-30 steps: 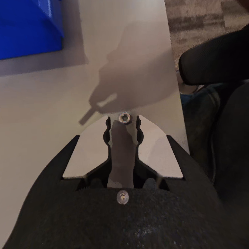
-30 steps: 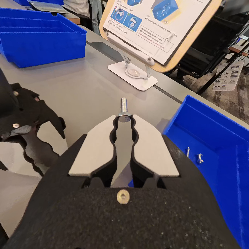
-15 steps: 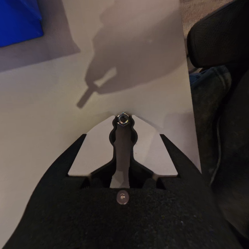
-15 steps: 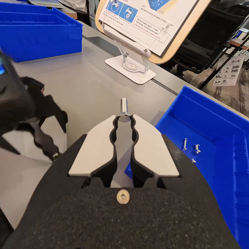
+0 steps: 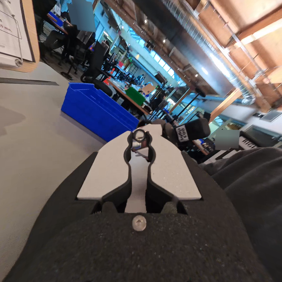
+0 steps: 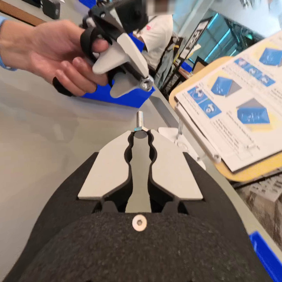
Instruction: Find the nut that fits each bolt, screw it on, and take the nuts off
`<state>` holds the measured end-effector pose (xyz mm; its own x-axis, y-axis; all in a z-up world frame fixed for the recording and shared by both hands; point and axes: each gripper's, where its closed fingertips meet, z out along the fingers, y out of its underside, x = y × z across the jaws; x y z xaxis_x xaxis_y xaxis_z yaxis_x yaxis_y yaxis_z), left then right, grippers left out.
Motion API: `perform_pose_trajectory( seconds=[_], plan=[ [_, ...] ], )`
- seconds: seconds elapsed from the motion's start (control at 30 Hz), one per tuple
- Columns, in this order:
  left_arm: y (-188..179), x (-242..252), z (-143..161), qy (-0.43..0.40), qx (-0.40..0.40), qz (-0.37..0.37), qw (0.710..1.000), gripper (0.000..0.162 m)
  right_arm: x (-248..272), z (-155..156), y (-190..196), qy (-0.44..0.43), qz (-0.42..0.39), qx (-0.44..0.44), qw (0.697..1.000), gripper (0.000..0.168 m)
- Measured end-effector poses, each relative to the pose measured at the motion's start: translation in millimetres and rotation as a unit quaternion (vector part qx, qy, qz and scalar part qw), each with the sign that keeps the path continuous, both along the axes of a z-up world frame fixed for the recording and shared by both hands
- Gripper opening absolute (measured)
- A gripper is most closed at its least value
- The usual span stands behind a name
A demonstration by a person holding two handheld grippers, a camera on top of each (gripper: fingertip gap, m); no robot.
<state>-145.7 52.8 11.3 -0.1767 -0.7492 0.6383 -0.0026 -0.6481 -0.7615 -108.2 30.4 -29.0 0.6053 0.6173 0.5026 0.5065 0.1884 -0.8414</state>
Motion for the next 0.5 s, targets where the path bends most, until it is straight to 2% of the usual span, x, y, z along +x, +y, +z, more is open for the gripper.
perform_pose_trajectory(
  seconds=[0.23, 0.37, 0.5],
  plan=[
    [7.5, -14.1, -3.3, -0.014, -0.049, -0.016, 0.999, 0.017, -27.4, 23.3, 16.0, -0.040, 0.037, 0.070, 0.996, 0.018],
    [14.7, -15.2, -9.8, -0.016, -0.065, -0.014, 0.998, 0.017, -32.7, 22.8, 24.2, -0.062, 0.018, 0.090, 0.994, 0.018],
    [20.4, -16.8, -10.5, -0.041, -0.118, -0.033, 0.992, 0.017, -35.8, 16.0, 28.5, -0.081, 0.026, 0.091, 0.992, 0.018]
  ],
)
